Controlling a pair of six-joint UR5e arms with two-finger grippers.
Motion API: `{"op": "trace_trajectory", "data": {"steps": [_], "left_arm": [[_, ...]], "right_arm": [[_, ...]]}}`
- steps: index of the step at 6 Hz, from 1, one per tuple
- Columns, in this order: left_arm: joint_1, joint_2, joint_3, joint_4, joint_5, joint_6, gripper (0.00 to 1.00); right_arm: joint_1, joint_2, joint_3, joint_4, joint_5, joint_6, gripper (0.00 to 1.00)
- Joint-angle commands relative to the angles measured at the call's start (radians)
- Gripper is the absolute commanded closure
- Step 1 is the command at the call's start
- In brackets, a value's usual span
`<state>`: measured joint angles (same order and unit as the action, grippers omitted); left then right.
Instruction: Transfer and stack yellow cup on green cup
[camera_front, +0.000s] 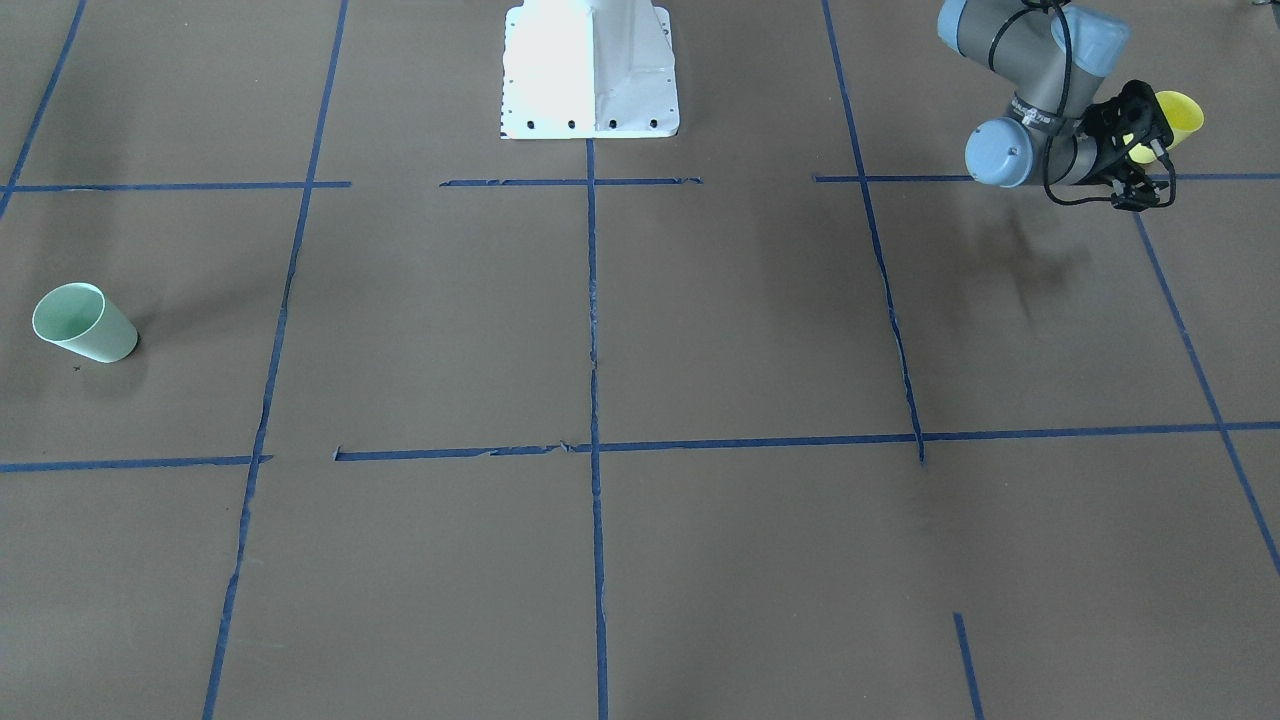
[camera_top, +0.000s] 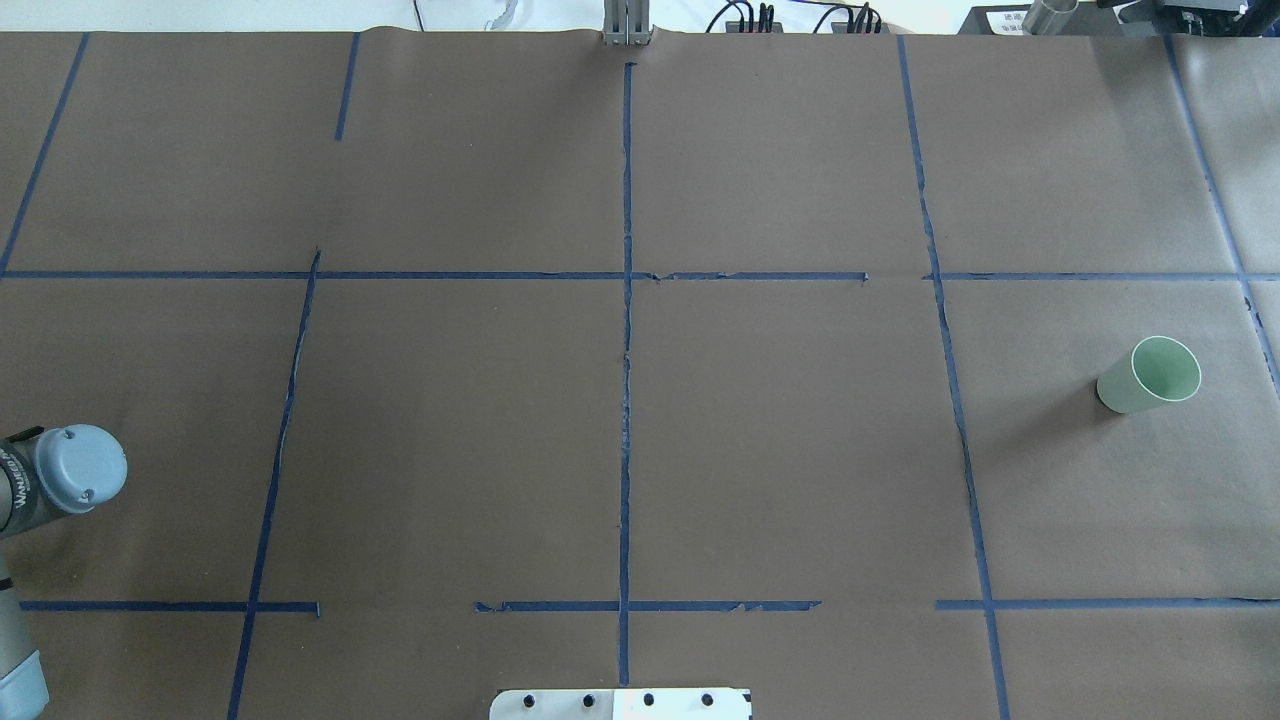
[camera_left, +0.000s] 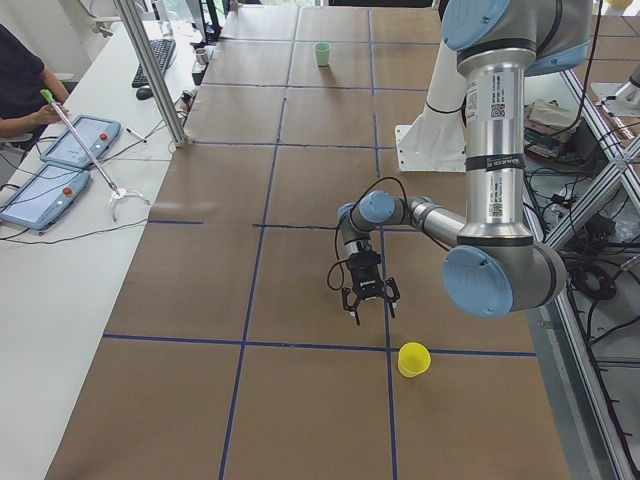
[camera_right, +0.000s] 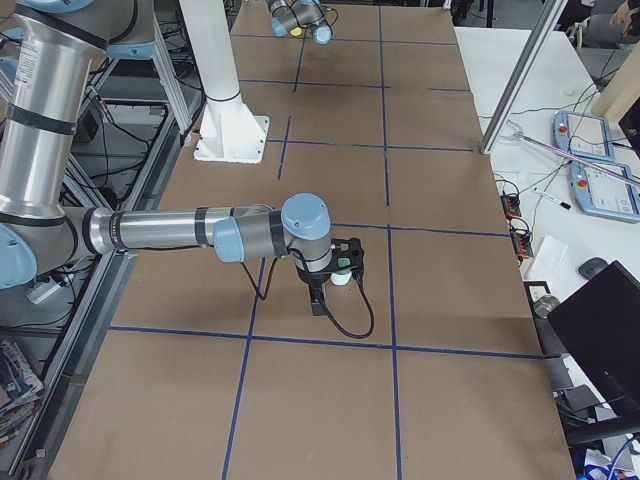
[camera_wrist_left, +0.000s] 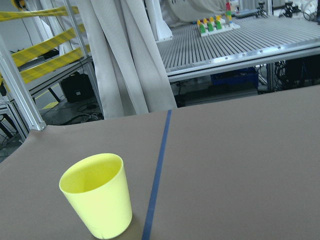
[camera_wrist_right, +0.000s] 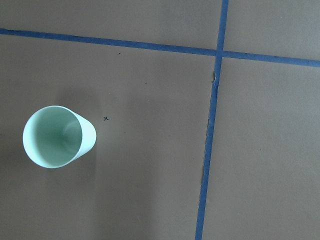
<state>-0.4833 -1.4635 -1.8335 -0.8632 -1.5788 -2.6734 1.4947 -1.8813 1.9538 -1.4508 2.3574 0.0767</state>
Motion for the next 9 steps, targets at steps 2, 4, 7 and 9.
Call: {"op": "trace_trajectory", "data": {"steps": [2, 4, 7, 9], "left_arm": [[0.044, 0.002, 0.094, -0.002, -0.053, -0.059, 0.00], [0.092, 0.005, 0.108, -0.014, -0.117, -0.056, 0.00], [0.114, 0.012, 0.258, -0.105, -0.145, -0.057, 0.00], [0.127, 0.056, 0.311, -0.176, -0.145, -0.059, 0.02]], "right_arm": [[-0.005, -0.002, 0.001, 0.000, 0.010, 0.003, 0.00], [-0.007, -0.001, 0.001, 0.000, 0.010, 0.002, 0.00], [-0.008, 0.001, -0.001, 0.000, 0.008, -0.001, 0.00], [-0.016, 0.002, 0.001, 0.001, 0.008, 0.000, 0.00]]}}
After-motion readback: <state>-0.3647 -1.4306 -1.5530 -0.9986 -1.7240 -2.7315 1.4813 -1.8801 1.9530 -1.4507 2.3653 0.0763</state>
